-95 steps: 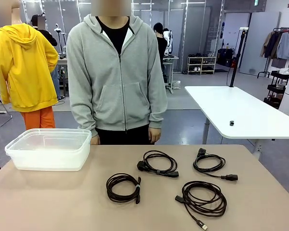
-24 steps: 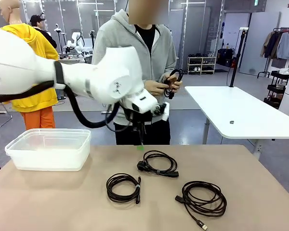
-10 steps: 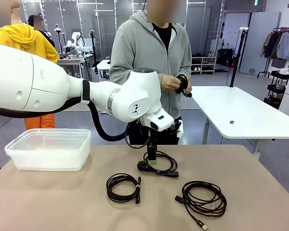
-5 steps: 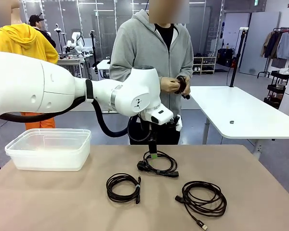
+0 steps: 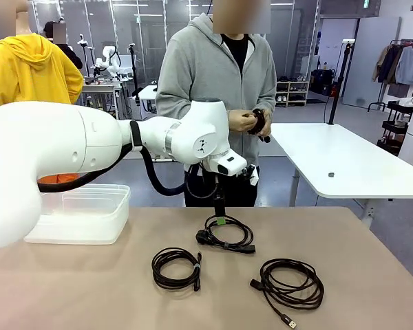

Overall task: Organize and store the cables.
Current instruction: Place the Power Cable into the Organizing box.

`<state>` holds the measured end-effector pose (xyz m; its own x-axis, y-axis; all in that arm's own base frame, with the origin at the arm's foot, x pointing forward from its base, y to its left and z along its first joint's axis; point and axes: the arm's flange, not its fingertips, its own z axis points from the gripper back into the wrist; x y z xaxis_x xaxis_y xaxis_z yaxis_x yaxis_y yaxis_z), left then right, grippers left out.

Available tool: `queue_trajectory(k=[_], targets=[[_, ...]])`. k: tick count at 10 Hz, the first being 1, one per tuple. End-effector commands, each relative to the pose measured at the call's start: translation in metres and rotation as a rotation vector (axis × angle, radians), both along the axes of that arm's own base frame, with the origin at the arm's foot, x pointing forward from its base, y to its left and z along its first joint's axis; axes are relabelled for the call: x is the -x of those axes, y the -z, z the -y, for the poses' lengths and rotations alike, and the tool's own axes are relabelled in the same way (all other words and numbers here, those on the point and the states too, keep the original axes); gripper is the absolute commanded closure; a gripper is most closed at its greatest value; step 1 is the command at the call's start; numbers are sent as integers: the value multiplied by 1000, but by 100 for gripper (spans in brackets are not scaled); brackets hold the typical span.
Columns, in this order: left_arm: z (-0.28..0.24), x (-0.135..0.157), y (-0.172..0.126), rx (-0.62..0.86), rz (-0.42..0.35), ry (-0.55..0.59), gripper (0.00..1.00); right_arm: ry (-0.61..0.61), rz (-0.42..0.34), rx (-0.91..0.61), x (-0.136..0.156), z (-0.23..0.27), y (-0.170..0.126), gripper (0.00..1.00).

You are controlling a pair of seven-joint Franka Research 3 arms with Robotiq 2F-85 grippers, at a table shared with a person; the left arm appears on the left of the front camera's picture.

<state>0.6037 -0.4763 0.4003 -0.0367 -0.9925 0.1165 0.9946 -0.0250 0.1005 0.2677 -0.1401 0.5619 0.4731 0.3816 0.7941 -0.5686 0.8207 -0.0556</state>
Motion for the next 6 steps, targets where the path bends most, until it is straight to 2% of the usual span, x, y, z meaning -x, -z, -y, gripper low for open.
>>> queue_trajectory(k=[1,3,6], targets=[[5,-4,11,22,-11,13,0,0,0,4,1,1,0,0],[7,-4,32,6,-65,17,0,0,0,4,1,1,0,0],[11,-2,43,17,-90,23,0,0,0,4,1,1,0,0]])
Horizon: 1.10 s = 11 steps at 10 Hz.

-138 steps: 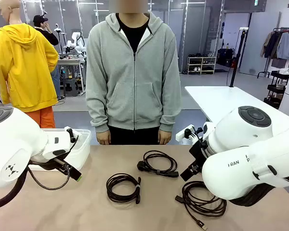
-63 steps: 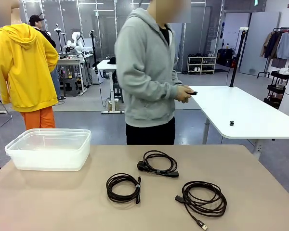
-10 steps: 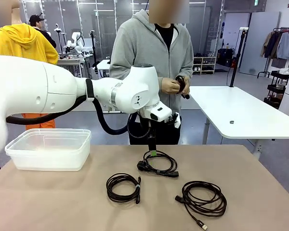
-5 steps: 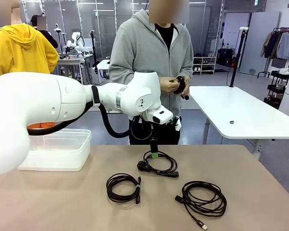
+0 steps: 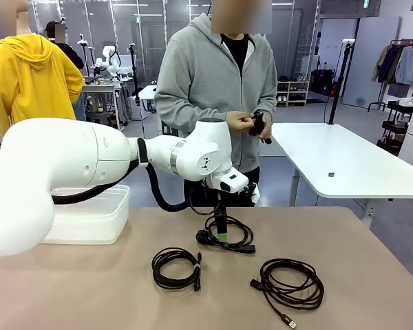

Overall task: Organize and store the cables.
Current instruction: Place the Power Cable into the Organizing box.

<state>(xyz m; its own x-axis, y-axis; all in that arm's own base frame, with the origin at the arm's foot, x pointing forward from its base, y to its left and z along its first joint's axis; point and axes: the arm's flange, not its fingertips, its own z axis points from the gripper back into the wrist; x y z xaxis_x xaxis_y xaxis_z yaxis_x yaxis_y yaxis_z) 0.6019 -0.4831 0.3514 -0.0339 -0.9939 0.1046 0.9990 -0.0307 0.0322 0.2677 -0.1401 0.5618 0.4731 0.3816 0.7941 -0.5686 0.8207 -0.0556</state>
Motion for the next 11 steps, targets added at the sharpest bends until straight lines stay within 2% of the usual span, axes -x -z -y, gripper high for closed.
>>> queue_trajectory(k=[1,4,7,11], targets=[[4,-3,-3,25,-35,13,0,0,0,4,1,1,0,0],[6,-2,5,18,-58,12,0,0,0,4,1,1,0,0],[17,13,21,-2,-95,89,0,0,0,4,1,1,0,0],[20,14,39,-12,-111,135,0,0,0,4,1,1,0,0]])
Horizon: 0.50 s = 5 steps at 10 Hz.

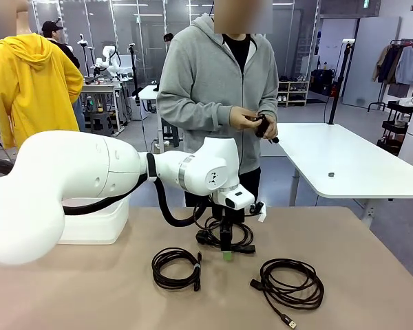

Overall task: Organize and store the cables.
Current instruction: Place the Power Cable into the Organizing box.

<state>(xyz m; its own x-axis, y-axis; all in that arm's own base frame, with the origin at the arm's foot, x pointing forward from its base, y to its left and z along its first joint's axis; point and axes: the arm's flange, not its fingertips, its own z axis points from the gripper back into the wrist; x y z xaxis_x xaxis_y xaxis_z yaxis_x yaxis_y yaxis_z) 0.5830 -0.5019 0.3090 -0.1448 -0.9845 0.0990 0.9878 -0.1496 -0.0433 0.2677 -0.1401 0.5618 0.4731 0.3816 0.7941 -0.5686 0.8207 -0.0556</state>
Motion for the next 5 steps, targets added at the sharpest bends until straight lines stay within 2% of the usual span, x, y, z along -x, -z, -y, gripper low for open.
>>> queue_trajectory(k=[1,5], targets=[[1,-5,-2,-6,-35,12,0,0,0,4,1,1,0,0],[-1,-7,0,-8,-33,11,0,0,0,4,1,1,0,0]])
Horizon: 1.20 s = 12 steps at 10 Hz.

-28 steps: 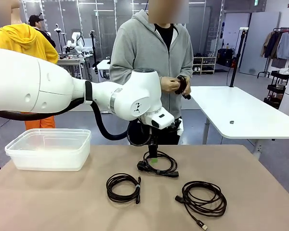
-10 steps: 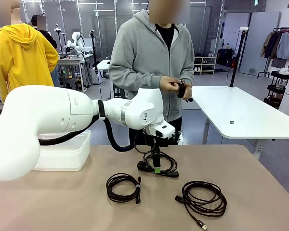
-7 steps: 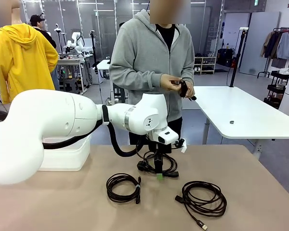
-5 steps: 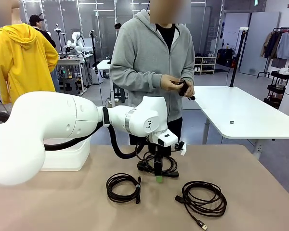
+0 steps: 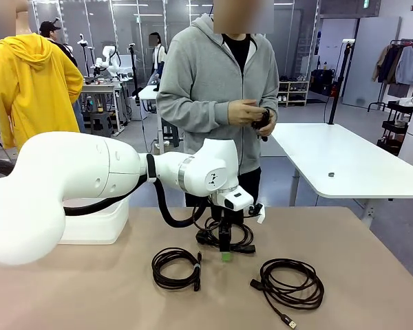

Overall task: Organize and store the cables.
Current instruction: Place the Power Cable into the Organizing box.

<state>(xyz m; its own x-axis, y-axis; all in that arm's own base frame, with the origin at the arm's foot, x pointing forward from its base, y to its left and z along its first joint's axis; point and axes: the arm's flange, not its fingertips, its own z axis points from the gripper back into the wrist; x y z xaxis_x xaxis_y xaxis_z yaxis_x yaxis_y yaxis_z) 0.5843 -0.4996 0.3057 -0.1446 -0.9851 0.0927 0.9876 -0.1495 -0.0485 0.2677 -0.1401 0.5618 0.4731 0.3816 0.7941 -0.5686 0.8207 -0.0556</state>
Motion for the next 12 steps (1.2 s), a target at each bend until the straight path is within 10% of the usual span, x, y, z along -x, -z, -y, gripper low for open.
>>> queue_trajectory(k=[1,2,5,6,12], targets=[[3,-6,-3,-21,-26,5,0,0,0,4,1,1,0,0],[5,-7,-4,-46,-22,-16,0,0,0,4,1,1,0,0],[6,-7,-4,-47,-11,-8,89,0,0,4,1,1,0,0],[6,-8,-4,-37,-11,-9,100,0,0,4,1,1,0,0],[4,-7,-6,-54,-20,-24,100,0,0,4,1,1,0,0]])
